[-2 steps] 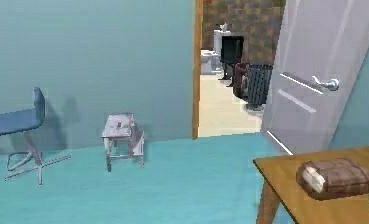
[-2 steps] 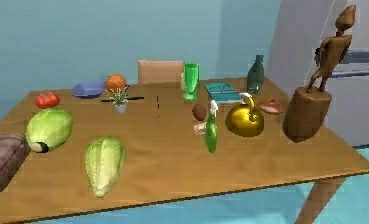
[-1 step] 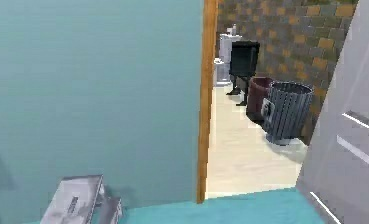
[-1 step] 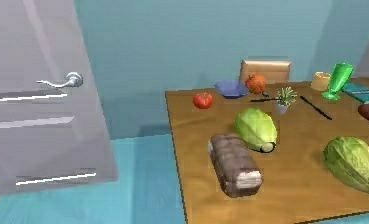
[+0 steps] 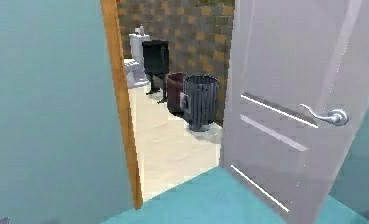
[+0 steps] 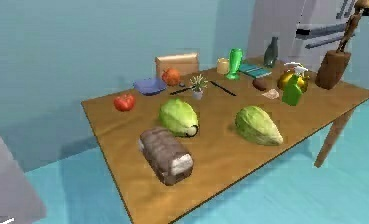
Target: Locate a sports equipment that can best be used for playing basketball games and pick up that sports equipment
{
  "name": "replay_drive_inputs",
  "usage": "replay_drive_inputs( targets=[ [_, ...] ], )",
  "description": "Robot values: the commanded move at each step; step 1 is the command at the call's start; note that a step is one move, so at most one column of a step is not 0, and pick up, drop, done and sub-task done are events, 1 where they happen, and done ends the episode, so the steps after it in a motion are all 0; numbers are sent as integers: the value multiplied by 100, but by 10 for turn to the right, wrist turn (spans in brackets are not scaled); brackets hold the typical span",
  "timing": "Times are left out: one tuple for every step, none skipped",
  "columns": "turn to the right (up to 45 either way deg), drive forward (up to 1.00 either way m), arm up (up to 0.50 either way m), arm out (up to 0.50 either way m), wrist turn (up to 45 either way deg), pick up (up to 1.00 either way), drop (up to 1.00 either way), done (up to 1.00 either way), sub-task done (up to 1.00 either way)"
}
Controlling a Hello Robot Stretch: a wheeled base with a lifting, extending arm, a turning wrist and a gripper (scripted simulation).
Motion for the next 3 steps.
replay_drive_inputs(
  targets=[
    [0,100,0,0,0,0,0,0,0],
    [60,0,0,0,0,0,0,0,0],
    [30,0,0,0,0,0,0,0,0]
  ],
)
